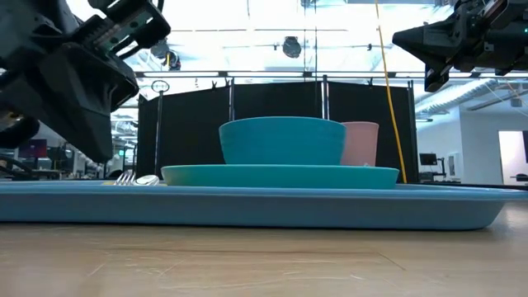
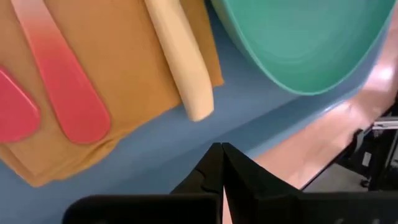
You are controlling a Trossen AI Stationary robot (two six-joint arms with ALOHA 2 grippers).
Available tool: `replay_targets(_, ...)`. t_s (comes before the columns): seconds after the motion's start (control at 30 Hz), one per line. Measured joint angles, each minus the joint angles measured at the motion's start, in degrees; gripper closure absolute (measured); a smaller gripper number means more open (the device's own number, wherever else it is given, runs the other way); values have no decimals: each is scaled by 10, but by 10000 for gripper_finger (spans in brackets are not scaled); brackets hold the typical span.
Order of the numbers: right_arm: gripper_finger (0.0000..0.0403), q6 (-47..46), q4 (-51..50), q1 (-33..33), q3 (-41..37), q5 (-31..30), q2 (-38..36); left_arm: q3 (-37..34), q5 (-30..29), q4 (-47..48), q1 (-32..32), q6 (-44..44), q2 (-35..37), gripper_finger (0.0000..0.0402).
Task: Set up tray
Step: Adjust the yellow knife on the yellow napkin on the blue serving tray
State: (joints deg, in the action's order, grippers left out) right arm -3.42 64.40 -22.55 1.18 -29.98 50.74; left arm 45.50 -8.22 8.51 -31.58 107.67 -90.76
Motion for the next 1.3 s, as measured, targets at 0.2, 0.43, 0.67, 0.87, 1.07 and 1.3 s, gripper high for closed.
replay_targets(0.2,403,0,0,0,0,0,0,0,28,-12,10,-7,0,400)
replay_targets(0.43,403,0,0,0,0,0,0,1,78,-51,26,7,-44,400)
replay_targets(0.67,403,0,-2,0,0,0,0,26,92,-34,35,-15,-63,401)
replay_targets(0.87,403,0,-1,0,0,0,0,36,76,-14,35,-23,-64,401)
replay_targets(1.07,403,0,-6,0,0,0,0,36,71,0,40,-25,-64,401)
replay_targets(1.3,403,0,-6,0,0,0,0,36,62,21,47,-25,-64,401)
